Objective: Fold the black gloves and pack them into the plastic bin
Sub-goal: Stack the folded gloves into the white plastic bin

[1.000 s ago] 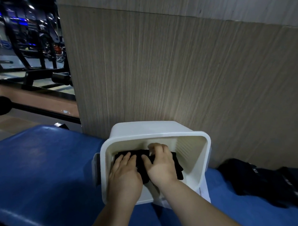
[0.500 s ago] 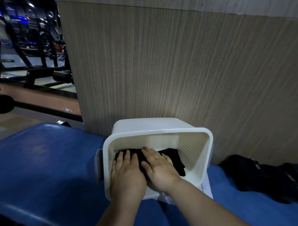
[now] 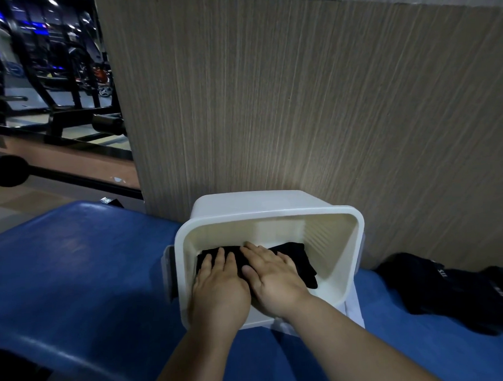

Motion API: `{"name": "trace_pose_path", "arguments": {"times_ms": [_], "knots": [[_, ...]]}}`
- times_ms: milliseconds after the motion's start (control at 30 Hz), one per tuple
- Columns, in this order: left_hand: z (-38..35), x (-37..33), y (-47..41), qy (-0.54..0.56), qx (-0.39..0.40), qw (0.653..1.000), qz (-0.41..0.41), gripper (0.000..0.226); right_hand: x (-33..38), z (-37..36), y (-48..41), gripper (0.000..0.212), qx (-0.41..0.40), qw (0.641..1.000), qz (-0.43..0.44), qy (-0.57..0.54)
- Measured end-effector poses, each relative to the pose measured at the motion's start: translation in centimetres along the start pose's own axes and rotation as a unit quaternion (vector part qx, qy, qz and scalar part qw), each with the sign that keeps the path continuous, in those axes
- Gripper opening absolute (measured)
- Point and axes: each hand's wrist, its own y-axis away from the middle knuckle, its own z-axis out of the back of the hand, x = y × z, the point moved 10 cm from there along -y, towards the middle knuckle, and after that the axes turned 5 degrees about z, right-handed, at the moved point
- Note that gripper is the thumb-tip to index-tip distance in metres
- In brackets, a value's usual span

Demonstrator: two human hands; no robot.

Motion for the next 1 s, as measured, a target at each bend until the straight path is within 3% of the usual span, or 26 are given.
{"name": "trace_pose_path", "arguments": {"times_ms": [667, 1000], "knots": [[-0.4, 0.3, 0.4, -0.012, -0.017, 1.0, -0.015, 0.055, 0.0, -0.1, 0.4, 0.05, 0.003, 1.0, -0.01, 0.018], [2.2, -0.4, 2.0, 0.031, -0.095, 0.994, -0.039, 0.053, -0.1, 2.9, 2.5, 0.049, -0.078, 0.997, 0.021, 0.009]]}}
